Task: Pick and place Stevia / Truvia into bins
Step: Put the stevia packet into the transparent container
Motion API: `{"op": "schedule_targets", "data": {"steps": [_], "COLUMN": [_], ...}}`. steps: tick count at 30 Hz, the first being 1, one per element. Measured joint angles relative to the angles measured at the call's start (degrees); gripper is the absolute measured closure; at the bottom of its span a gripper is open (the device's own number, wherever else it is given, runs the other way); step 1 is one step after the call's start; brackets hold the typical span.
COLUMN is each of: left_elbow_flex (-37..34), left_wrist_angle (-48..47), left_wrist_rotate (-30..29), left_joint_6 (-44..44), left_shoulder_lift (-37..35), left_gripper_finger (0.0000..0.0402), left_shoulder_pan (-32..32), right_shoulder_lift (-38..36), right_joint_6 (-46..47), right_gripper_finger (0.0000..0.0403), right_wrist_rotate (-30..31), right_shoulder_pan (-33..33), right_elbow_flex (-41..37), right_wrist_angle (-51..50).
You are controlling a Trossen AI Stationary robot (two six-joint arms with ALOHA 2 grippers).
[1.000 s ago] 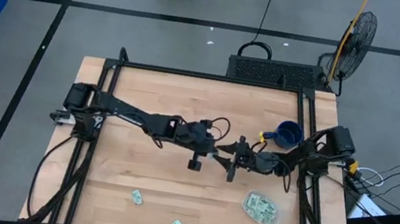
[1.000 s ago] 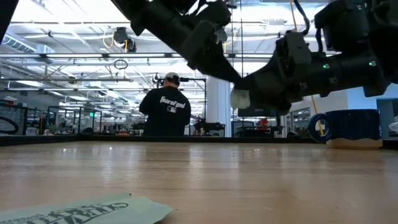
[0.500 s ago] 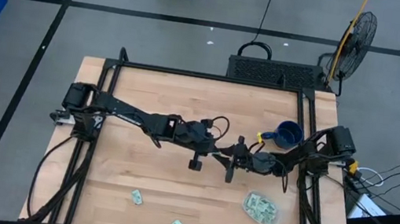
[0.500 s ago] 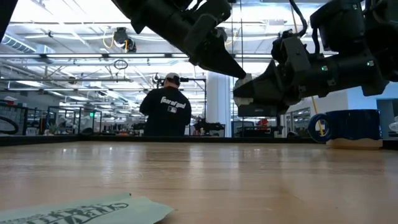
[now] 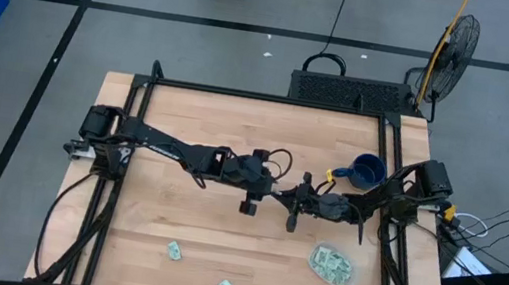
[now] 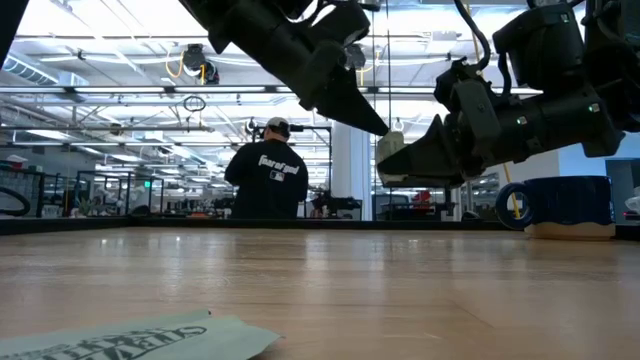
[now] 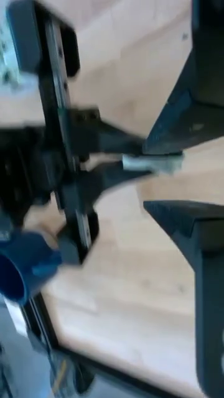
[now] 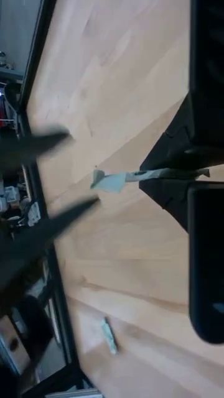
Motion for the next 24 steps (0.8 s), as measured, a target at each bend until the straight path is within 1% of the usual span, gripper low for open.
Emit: {"op": "schedule_targets", "data": {"steps": [2,4,6,7,9,10,12,14,16,17,19,22,24], "left_elbow_flex": [0.0,0.0,0.0,0.0,0.0,0.0,0.0,0.0,0.0,0.0,0.0,0.0,0.0], "left_wrist_angle": [-0.1,-0.4,-0.8,-0.9,-0.9,-1.0,-1.3,-2.8,-4.2,-5.1,-6.8,-9.3,-11.3], "left_wrist_rotate": [-2.8,-5.4,-7.4,-8.5,-11.2,-12.9,-16.2,-19.2,-20.9,-21.6,-22.0,-22.0,-22.0], "left_joint_6": [0.0,0.1,0.8,1.4,2.6,3.0,3.3,3.2,2.6,1.9,0.2,-1.5,-2.6], "left_shoulder_lift": [0.0,0.0,0.0,0.0,0.0,0.0,0.0,-0.3,-0.5,-0.5,-0.5,-0.5,-0.5], "left_gripper_finger": [0.0249,0.0239,0.0235,0.0235,0.0234,0.0234,0.0234,0.0233,0.0233,0.0233,0.0233,0.0233,0.0233], "left_shoulder_pan": [0.0,0.0,0.0,0.0,0.1,0.1,0.1,0.2,0.3,0.4,0.6,0.8,0.9], "right_shoulder_lift": [-1.0,-4.1,-9.1,-12.2,-17.7,-20.3,-23.8,-25.8,-27.2,-27.7,-28.6,-28.9,-29.0], "right_joint_6": [-1.2,-3.4,-5.4,-6.2,-6.8,-6.4,-2.6,3.7,10.0,12.9,19.4,27.8,33.4], "right_gripper_finger": [0.0398,0.0397,0.0398,0.0399,0.04,0.04,0.0399,0.0399,0.0399,0.0399,0.0399,0.0399,0.0399], "right_wrist_rotate": [-0.1,0.1,0.0,0.1,1.5,3.3,7.6,9.0,8.7,7.0,1.6,-10.8,-17.9], "right_shoulder_pan": [0.2,0.9,1.8,2.3,3.7,4.6,6.7,8.6,10.8,11.8,14.0,17.7,20.5], "right_elbow_flex": [0.0,0.6,2.5,4.0,8.9,11.8,17.5,21.7,23.9,24.8,25.8,26.0,26.0], "right_wrist_angle": [-1.1,-4.5,-14.1,-21.4,-39.1,-49.1,-68.3,-81.7,-89.9,-92.4,-96.4,-98.9,-99.3]}}
